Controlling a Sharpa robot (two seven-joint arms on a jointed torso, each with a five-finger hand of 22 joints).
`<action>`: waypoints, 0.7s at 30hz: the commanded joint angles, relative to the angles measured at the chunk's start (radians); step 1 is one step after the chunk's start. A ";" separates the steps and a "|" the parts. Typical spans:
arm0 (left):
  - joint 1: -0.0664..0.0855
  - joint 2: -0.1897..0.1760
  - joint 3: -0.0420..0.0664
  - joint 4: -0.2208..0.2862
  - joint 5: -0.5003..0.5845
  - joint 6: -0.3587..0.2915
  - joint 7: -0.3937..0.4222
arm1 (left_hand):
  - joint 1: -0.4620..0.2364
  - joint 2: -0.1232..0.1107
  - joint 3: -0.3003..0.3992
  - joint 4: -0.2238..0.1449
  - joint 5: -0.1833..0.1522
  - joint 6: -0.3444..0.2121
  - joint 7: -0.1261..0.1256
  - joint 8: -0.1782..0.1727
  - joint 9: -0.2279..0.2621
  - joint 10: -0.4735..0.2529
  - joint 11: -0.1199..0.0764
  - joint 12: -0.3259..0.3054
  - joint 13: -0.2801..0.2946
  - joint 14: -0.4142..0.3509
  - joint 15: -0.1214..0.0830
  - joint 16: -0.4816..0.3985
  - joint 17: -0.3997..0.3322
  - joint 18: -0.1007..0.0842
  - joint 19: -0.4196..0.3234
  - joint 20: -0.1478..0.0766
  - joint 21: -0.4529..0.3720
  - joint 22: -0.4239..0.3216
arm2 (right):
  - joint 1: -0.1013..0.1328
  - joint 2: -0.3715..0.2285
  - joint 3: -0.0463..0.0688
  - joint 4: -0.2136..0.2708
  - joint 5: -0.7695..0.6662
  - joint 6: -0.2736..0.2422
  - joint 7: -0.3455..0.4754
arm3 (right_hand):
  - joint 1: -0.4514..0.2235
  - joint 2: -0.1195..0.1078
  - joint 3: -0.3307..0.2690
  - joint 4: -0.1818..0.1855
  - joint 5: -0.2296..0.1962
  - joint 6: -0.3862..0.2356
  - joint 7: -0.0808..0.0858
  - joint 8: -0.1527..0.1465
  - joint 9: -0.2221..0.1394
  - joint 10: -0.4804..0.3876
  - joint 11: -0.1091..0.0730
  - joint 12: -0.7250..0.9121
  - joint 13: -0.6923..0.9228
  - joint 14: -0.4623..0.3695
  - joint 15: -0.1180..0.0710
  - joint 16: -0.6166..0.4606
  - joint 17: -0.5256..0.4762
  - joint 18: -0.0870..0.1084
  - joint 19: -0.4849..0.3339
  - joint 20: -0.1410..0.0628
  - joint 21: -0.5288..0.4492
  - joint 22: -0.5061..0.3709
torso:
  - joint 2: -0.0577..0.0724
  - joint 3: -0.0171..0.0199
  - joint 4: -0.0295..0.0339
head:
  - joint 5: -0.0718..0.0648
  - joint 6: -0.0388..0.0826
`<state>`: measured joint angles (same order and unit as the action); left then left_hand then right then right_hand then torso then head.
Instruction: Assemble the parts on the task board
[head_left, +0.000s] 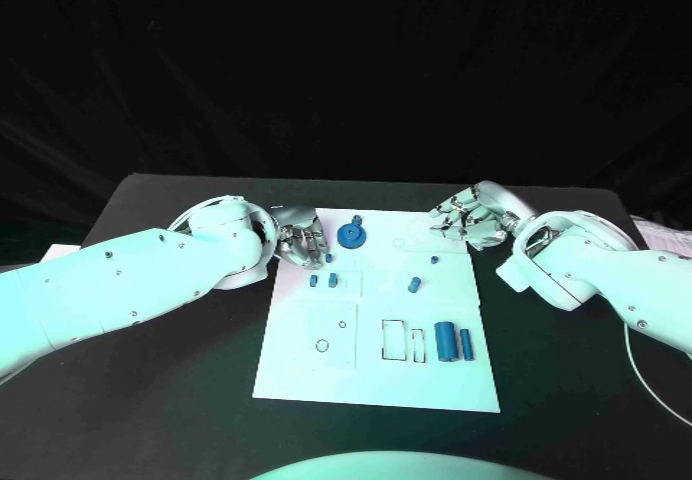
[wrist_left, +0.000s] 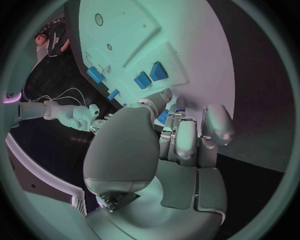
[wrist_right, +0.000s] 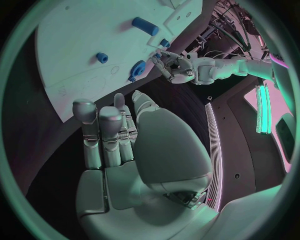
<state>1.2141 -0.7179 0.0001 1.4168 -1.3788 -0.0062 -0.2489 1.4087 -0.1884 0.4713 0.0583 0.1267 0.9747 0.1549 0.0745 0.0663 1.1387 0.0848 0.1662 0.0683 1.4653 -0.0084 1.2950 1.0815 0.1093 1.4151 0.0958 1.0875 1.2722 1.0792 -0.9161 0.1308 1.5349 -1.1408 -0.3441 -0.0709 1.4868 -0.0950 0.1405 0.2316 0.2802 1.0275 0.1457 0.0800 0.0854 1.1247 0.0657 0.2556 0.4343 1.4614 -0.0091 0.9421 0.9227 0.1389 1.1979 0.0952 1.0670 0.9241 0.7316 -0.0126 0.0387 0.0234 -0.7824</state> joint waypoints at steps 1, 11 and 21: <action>-0.001 -0.019 0.002 0.010 0.083 -0.052 0.016 | 0.006 -0.006 0.011 -0.001 -0.002 0.001 0.001 -0.002 0.001 -0.017 0.004 -0.008 -0.002 0.002 0.009 -0.027 -0.040 0.001 -0.023 0.003 -0.049 -0.029 | -0.003 -0.002 0.000 0.004 -0.179 0.071 -0.024 | 0.023 -0.003 0.024 -0.013 -0.015 0.027 0.005 0.006 0.003 0.000 0.006 -0.034 -0.034 0.018 -0.002 0.028 0.024 -0.011 0.029 -0.001 0.040 0.047 | -0.001 0.0004 -0.0002 | 0.001 0.003; 0.000 -0.104 0.009 0.049 0.738 -0.273 0.233 | 0.071 0.009 0.098 -0.059 -0.002 0.057 0.026 0.026 0.006 -0.018 0.023 0.017 0.006 -0.188 0.017 -0.305 -0.425 0.072 -0.228 0.011 -0.439 -0.246 | -0.019 -0.012 0.000 0.045 -0.516 0.142 -0.059 | 0.033 -0.032 0.108 -0.036 -0.058 0.074 -0.012 -0.003 0.002 0.037 0.004 -0.139 -0.173 0.032 -0.003 0.111 0.091 -0.028 0.074 -0.002 0.126 0.149 | -0.003 0.0000 0.0015 | -0.032 0.017; -0.002 -0.153 0.000 0.106 1.362 -0.345 0.517 | 0.051 0.028 0.104 -0.069 -0.005 0.063 0.024 0.032 0.003 -0.007 0.017 0.055 0.015 -0.228 0.017 -0.362 -0.501 0.074 -0.265 0.011 -0.458 -0.247 | -0.028 -0.003 0.000 0.066 -0.653 0.201 -0.094 | 0.019 -0.048 0.155 -0.042 -0.104 0.083 -0.020 -0.014 -0.001 0.037 0.002 -0.180 -0.242 0.032 -0.006 0.131 0.103 -0.030 0.075 -0.005 0.142 0.169 | -0.002 -0.0016 0.0027 | -0.061 0.027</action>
<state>1.2128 -0.8681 0.0001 1.5137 -0.3325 -0.2950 0.1112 1.4589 -0.1670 0.5748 -0.0035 0.1267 1.0325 0.1799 0.1035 0.0703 1.1239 0.0997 0.2152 0.0825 1.2438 0.0123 0.9371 0.5814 0.1643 1.1577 0.1040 0.6350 1.0239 1.0522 -0.9217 0.1310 1.5983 -1.6860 -0.2005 -0.1342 1.5056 -0.1346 0.2913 0.1898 0.1801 1.1078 0.1290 0.0716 0.0857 1.1610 0.0691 0.0793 0.1939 1.4617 -0.0094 1.0690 1.0247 0.1231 1.2664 0.0931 1.2054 1.0920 0.7293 -0.0133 0.0401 -0.0331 -0.7575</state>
